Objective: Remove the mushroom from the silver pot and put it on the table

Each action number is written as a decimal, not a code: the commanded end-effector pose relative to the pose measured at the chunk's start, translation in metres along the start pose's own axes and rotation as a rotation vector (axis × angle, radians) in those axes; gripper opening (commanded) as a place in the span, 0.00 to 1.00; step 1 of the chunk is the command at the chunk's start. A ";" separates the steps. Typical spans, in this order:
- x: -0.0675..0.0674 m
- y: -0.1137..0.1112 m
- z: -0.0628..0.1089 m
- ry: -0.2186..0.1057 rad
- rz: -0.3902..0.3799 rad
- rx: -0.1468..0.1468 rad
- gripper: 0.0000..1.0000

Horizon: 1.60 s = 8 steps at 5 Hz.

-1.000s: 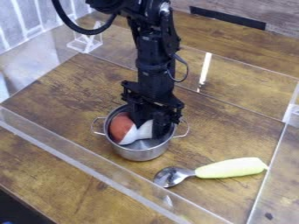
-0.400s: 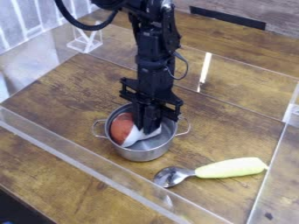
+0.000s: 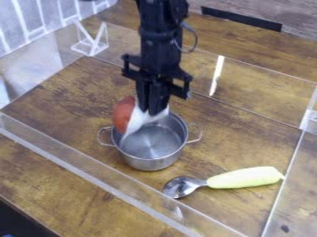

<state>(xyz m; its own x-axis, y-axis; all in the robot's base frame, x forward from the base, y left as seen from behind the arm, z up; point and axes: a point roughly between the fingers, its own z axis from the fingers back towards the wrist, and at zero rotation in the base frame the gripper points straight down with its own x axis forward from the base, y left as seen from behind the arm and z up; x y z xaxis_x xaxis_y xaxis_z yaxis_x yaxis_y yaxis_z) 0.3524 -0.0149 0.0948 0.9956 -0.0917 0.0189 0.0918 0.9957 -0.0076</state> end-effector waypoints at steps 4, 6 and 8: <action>0.016 0.073 0.074 -0.163 0.118 0.051 0.00; 0.013 0.089 0.062 -0.150 0.137 0.058 0.00; -0.005 0.111 0.036 -0.127 0.180 0.055 0.00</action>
<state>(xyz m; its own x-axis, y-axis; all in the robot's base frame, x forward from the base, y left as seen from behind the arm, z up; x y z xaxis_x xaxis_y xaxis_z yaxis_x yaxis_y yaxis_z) 0.3564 0.0899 0.1143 0.9925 0.0710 0.0999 -0.0738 0.9970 0.0245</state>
